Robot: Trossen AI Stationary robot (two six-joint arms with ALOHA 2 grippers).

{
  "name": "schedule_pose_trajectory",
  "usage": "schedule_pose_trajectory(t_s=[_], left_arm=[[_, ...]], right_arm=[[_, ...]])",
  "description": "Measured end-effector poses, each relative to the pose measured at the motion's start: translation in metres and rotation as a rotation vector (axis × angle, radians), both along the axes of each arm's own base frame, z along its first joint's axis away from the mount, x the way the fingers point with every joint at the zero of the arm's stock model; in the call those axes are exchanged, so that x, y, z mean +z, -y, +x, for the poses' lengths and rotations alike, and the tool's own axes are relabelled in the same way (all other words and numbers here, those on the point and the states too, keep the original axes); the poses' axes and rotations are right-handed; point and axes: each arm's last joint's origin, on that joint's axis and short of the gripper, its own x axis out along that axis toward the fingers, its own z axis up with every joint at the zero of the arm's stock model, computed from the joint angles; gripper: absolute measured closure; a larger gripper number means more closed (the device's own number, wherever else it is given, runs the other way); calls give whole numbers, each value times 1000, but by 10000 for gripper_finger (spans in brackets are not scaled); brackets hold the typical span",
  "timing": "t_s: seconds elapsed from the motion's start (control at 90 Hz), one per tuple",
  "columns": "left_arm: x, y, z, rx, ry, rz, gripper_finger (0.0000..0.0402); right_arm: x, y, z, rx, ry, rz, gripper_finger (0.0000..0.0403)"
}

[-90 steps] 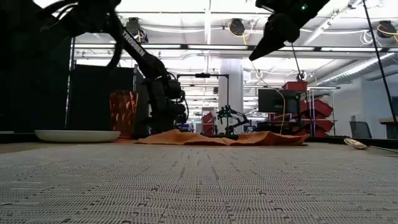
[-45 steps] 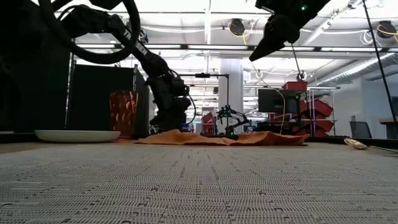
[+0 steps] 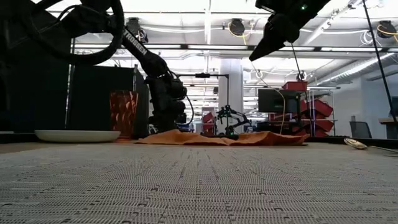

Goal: Set table place
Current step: Fold the orange napkin

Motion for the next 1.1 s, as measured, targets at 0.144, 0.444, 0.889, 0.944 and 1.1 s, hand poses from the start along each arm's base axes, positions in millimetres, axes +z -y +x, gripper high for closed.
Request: schedule_pose_trajectory(t_s=[0.144, 0.444, 0.889, 0.944, 1.1], left_arm=[[0, 8, 4, -66, -15, -10, 392], [-1, 29, 15, -150, -103, -19, 401], [79, 53, 12, -196, -29, 173, 402], [88, 56, 9, -195, -24, 186, 401], [110, 70, 6, -211, -20, 221, 401]], right_arm=[[-2, 6, -1, -43, -6, 15, 365], [-28, 61, 6, -257, -113, 35, 365], [-87, 154, 9, -382, -210, 171, 365], [-90, 161, 8, -396, -206, 168, 365], [-91, 177, 5, -423, -179, 144, 365]])
